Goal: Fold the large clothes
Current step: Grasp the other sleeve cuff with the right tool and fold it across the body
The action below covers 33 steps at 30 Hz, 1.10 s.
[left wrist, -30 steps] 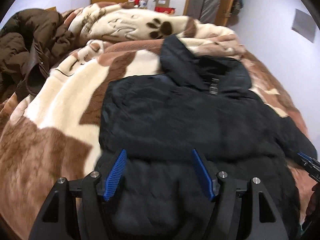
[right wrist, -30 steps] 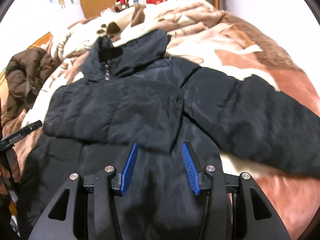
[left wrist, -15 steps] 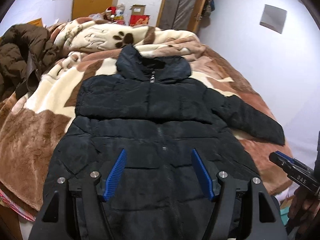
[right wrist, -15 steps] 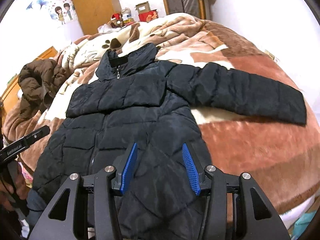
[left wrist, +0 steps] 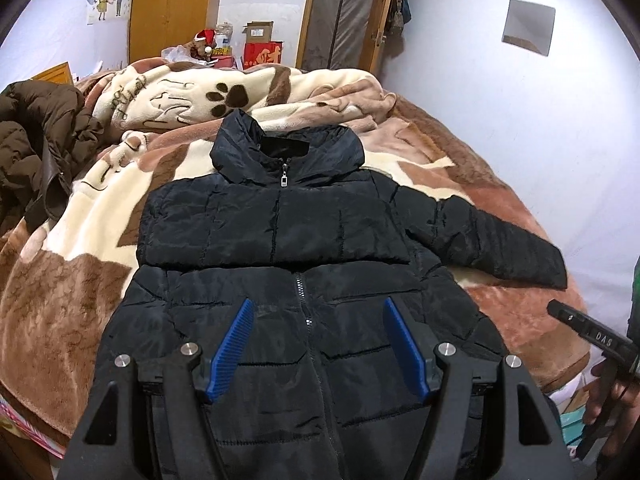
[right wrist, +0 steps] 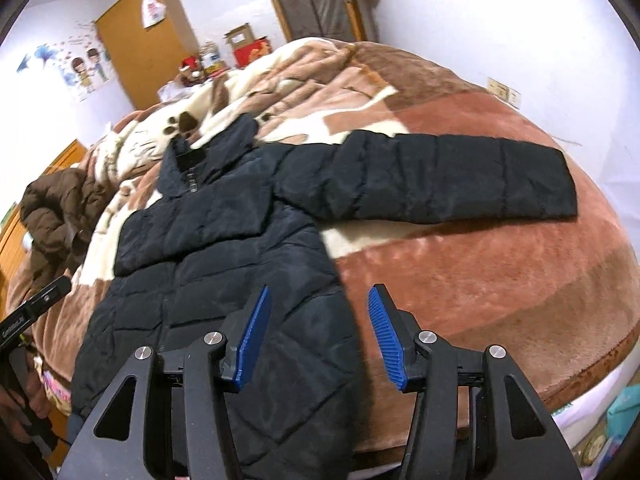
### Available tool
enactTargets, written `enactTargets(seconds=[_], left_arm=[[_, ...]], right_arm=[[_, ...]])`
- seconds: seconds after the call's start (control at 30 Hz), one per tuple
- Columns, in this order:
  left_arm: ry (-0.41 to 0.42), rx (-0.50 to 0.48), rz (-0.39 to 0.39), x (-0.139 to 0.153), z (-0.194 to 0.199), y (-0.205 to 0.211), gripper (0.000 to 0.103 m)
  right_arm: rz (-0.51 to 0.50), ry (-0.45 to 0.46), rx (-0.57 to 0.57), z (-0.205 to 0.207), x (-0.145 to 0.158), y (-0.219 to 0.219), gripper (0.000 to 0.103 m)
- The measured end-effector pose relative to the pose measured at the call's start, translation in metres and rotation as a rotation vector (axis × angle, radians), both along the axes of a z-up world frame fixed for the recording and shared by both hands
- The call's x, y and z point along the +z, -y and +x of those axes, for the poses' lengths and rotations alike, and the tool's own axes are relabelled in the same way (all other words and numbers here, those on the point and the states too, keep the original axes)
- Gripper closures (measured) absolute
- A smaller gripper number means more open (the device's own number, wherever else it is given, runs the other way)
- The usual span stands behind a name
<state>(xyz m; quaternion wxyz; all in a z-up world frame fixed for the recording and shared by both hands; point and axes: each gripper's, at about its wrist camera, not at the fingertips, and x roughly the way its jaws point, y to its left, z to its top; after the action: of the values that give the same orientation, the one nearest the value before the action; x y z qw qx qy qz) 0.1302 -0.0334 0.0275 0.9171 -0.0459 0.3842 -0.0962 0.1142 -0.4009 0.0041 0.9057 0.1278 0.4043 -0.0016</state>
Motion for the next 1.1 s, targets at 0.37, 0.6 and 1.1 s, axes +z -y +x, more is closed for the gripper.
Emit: enactTargets(seconds=[0.37, 0.6, 1.1], left_arm=[[-0.055, -0.001, 0.04, -0.036, 0.053, 0.014, 0.034], [-0.105, 0.019, 0.05, -0.063, 0.082, 0.016, 0.034], [-0.192, 0.085, 0.041, -0.101, 0.106, -0.004, 0.034]], right_arm=[[0.021, -0.075, -0.159, 0.042, -0.039, 0.072, 0.049], [0.104, -0.117, -0.28, 0.077, -0.076, 0.132, 0.045], [0.278, -0.017, -0.481, 0.116, -0.093, 0.2, 0.045]])
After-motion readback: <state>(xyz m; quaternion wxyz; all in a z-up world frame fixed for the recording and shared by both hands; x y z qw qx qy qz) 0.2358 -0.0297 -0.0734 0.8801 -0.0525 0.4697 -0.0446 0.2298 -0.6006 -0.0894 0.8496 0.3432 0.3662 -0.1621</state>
